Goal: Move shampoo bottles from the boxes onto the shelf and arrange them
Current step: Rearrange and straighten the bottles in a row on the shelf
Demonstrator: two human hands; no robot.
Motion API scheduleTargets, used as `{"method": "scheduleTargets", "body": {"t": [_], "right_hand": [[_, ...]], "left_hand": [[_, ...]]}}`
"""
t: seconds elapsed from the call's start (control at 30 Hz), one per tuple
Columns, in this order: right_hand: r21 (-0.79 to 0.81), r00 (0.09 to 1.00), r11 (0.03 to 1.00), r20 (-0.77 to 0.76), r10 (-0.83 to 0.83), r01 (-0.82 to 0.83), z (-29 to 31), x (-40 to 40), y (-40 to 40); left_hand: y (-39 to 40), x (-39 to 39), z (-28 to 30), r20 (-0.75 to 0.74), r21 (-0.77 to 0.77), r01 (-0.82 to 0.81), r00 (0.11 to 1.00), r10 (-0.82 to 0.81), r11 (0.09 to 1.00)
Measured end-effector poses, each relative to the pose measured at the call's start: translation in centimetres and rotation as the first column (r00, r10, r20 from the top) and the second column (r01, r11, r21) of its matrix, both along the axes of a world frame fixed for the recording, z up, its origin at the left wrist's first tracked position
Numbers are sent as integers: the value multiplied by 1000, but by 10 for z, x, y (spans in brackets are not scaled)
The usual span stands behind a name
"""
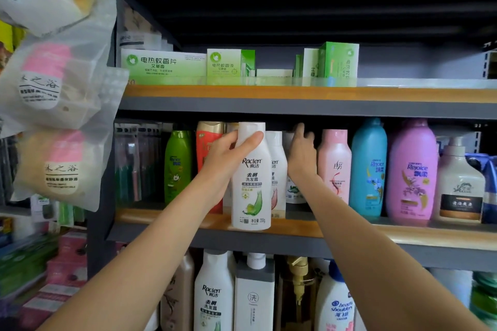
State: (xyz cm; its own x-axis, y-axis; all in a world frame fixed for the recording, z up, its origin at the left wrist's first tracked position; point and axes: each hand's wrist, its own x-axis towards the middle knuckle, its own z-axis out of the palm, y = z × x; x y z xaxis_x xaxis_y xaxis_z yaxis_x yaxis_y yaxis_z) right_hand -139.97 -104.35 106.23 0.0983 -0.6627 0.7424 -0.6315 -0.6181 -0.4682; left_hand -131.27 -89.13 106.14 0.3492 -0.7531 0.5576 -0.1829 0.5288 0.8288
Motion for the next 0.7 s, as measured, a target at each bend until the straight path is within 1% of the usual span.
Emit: {"method": "scheduleTargets", "body": {"t": [0.07,0.13,0.2,0.27,0.33,0.43,0.5,0.53,0.6,0.63,0.7], "right_hand": [[-24,991,995,91,102,-100,7,0,0],[-10,965,980,174,195,-197,12,-2,0],[39,931,961,262,255,-274,14,-4,1],[97,886,921,328,328,-377,14,-4,5],[147,856,876,339,391,-459,15,1,5],[241,874,852,278,399,-465,15,0,4],[299,902,855,226,368,-424,7,-6,4],[326,926,868,183,332,-375,0,-9,5],[369,962,891,35,270,-264,-16,-13,4],[383,969,898,-34,246,-215,-25,-13,4],[403,970,901,-103,220,-162,-37,-12,2]], "left_hand": [[-1,1,0,4,1,4,1000,-4,1000],[-2,1,0,-3,1,0,1000,0,1000],[-2,0,0,-12,3,-6,1000,6,1000],[-3,-1,0,-13,7,-3,1000,3,1000],[-2,-2,0,-10,4,2,1000,-2,1000],[-1,-1,-2,-3,2,3,1000,-3,1000],[0,0,-3,-1,3,0,1000,0,1000],[1,1,-4,-2,4,-3,1000,3,1000],[2,2,-5,-7,1,0,1000,0,1000],[3,2,-5,-9,1,3,1000,-3,1000],[3,2,-5,-6,0,1,1000,-1,1000]]}}
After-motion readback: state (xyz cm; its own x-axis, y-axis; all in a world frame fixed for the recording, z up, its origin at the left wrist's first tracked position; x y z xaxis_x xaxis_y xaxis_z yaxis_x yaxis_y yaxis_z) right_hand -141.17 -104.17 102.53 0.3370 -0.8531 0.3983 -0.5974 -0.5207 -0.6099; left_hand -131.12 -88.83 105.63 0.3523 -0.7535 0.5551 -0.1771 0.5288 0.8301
